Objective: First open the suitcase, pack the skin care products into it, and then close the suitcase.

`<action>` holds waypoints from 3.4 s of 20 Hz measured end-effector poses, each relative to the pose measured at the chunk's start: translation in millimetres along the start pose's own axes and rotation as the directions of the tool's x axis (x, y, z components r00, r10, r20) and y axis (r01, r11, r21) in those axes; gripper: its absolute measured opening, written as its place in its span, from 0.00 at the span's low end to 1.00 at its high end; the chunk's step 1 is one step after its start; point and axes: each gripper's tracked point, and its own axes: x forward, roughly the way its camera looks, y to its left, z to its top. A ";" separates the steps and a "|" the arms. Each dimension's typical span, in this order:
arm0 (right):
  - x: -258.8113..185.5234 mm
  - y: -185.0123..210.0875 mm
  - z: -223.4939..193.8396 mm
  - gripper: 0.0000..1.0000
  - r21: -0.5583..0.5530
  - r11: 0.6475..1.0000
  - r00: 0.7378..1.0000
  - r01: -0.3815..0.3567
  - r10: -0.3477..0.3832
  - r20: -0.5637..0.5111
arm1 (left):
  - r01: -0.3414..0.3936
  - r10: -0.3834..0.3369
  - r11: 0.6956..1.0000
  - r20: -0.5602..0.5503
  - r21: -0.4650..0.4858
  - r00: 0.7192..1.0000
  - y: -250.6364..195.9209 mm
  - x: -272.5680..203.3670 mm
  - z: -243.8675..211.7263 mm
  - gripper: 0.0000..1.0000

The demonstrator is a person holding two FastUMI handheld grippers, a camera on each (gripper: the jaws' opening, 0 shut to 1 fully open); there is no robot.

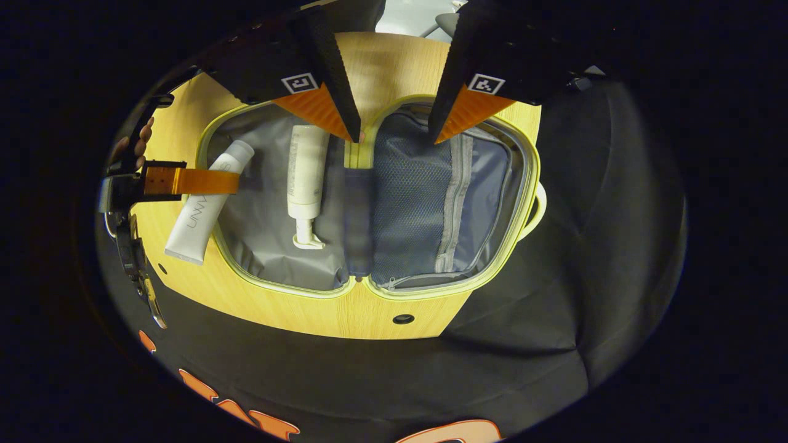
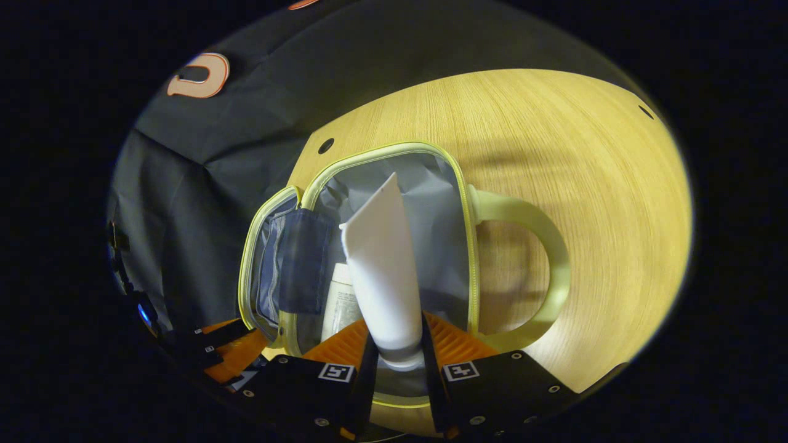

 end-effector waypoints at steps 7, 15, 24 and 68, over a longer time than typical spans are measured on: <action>16.2 2.7 2.1 0.45 0.070 0.997 1.000 0.016 -0.016 -0.008 | 0.002 -0.002 1.000 0.001 -0.030 1.000 9.5 -1.0 -9.5 0.74; -1.7 2.0 11.8 0.41 0.001 1.000 0.997 0.000 0.000 0.075 | -0.031 0.057 0.978 0.121 -0.204 0.991 63.4 -8.9 15.9 0.73; -81.9 -44.6 59.4 0.78 -0.097 0.984 0.912 0.153 -0.102 0.397 | -0.064 0.148 0.919 0.191 -0.389 0.970 173.4 1.5 48.6 0.74; -399.1 -159.8 92.9 0.94 0.159 0.798 0.264 0.582 -0.370 0.891 | 0.133 0.007 0.929 0.377 -0.345 0.926 230.8 -6.3 112.1 0.06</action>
